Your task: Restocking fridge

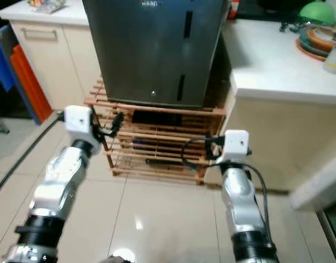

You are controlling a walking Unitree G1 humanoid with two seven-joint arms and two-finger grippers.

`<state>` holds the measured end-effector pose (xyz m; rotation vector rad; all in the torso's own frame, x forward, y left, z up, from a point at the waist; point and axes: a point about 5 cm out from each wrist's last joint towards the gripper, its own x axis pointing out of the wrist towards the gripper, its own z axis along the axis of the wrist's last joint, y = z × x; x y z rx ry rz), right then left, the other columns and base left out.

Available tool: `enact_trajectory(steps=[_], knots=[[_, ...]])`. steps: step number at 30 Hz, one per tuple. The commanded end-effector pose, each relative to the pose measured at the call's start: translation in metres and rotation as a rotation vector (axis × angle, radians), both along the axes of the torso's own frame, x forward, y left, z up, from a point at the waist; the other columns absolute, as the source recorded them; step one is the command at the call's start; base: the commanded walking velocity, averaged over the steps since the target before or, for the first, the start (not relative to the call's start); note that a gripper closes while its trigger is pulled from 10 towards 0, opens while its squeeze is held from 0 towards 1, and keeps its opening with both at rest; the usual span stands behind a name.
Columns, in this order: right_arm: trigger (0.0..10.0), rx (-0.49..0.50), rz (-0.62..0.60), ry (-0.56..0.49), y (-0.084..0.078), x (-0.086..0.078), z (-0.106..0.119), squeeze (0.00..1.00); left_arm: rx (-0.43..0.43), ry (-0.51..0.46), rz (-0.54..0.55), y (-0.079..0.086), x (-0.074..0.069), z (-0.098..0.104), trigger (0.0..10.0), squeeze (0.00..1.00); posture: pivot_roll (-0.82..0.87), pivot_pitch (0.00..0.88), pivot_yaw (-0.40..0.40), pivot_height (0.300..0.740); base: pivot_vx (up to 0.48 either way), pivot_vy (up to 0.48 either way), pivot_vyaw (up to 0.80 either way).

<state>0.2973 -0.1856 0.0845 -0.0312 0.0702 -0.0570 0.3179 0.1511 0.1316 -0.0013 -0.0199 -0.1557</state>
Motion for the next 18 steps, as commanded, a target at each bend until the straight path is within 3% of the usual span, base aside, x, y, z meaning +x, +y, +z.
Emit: enact_trajectory(steps=[1, 10, 15, 18], knots=[[10.0, 0.003, -0.023, -0.015, -0.0056, -0.0019, 0.0016, 0.0, 0.004, 0.005, -0.03, -0.0079, 0.0009, 0.0001, 10.0, 0.0, -0.13, 0.0, 0.042, 0.74, 0.0, 0.454, 0.0], [10.0, 0.004, -0.004, -0.01, -0.0028, -0.0013, 0.0012, 0.0, 0.034, -0.015, 0.009, 0.0002, 0.0031, 0.0027, 10.0, 0.0, -0.12, 0.0, 0.028, 0.74, 0.0, 0.413, 0.0], [10.0, 0.002, 0.006, -0.011, -0.0022, 0.0001, 0.0027, 0.0, 0.015, -0.032, -0.011, -0.0048, 0.0012, 0.0044, 10.0, 0.0, -0.12, 0.0, 0.023, 0.74, 0.0, 0.0, 0.0], [10.0, -0.005, 0.033, -0.016, 0.0033, 0.0004, 0.0037, 0.0, 0.03, -0.001, 0.003, -0.0041, 0.0014, -0.0003, 10.0, 0.0, -0.12, 0.0, 0.02, 0.74, 0.461, 0.0, 0.0]])
